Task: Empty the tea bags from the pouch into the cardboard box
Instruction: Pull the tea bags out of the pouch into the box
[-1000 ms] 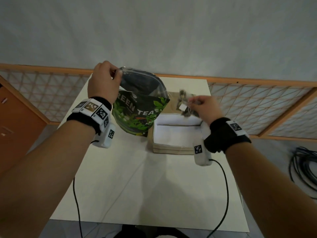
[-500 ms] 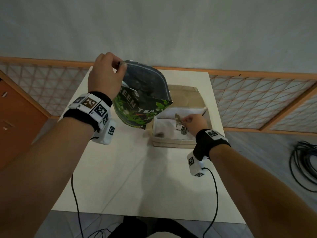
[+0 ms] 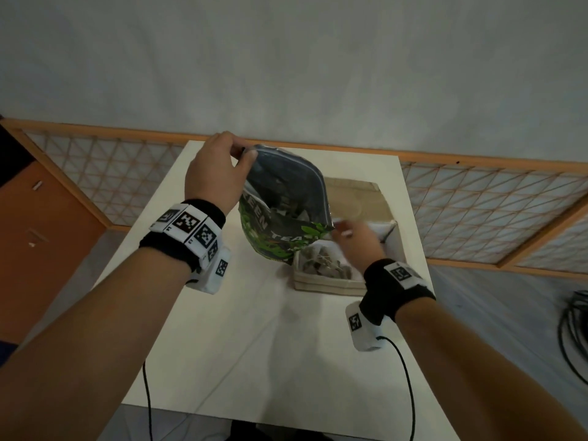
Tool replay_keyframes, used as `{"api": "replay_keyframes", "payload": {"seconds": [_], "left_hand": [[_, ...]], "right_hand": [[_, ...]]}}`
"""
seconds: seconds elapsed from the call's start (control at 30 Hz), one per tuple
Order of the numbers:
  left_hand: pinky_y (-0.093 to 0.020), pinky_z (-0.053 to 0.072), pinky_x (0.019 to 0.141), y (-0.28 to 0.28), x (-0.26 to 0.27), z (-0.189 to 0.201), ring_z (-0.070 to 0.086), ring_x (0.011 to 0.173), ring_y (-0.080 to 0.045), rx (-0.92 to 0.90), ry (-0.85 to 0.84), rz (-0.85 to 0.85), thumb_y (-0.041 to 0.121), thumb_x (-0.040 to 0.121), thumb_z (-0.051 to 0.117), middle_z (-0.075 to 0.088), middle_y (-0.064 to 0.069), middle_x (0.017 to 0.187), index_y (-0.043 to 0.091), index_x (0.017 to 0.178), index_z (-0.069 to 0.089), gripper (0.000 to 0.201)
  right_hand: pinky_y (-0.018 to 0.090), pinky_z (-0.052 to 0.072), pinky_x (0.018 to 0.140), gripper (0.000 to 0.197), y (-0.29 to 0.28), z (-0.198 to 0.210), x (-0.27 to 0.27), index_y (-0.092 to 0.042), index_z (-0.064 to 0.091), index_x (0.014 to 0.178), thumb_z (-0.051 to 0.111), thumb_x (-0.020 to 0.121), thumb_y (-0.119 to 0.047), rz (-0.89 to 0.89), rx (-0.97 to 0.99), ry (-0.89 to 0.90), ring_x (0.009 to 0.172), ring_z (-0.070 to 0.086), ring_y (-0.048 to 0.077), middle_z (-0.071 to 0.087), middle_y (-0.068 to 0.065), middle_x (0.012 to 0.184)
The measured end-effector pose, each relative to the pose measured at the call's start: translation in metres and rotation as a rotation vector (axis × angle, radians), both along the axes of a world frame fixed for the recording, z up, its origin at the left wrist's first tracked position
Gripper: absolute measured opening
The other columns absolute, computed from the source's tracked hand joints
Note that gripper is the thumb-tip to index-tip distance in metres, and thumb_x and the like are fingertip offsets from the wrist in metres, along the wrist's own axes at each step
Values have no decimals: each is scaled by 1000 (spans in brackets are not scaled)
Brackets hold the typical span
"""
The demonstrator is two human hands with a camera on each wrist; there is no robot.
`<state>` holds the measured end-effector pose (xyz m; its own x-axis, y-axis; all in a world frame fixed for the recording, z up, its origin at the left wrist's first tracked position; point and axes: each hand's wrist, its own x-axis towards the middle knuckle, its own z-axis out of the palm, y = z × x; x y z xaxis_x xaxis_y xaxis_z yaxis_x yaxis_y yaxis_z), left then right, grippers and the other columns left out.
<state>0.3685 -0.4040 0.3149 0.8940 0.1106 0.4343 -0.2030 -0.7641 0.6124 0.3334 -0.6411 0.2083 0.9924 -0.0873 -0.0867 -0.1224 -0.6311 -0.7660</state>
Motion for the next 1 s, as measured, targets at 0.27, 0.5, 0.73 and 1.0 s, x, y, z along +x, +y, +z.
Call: {"api": "replay_keyframes", "payload": {"seconds": [0.27, 0.5, 0.73, 1.0], "left_hand": [[-30, 48, 89, 3, -2, 16, 61, 102, -18, -83, 145, -19, 13, 81, 74, 64, 4, 114, 26, 115, 68, 36], [-40, 50, 103, 8, -17, 13, 49, 126, -34, -76, 435, -115, -14, 77, 64, 23, -10, 148, 24, 152, 28, 91], [-25, 44, 87, 41, -10, 16, 57, 111, -25, -29, 155, 24, -13, 82, 55, 47, -6, 132, 21, 129, 60, 59], [-47, 58, 89, 41, -27, -3, 54, 99, -26, -44, 483, -38, 8, 80, 74, 41, -12, 134, 26, 143, 45, 72]], "right_hand": [[27, 46, 84, 32, 49, 117, 14, -25, 61, 122, 60, 91, -31, 188, -154, -330, 87, 51, 11, 59, -2, 101], [19, 35, 77, 28, 73, 97, 15, -8, 66, 114, 45, 99, -19, 107, -222, -422, 81, 50, 19, 51, 11, 105], [6, 26, 75, 25, 74, 94, 18, 1, 65, 109, 46, 98, -11, -1, -111, -510, 84, 49, 17, 52, 16, 109], [38, 51, 72, 11, 93, 68, -1, -14, 58, 87, 55, 85, -24, 32, -169, -418, 76, 52, 18, 55, 3, 91]]}}
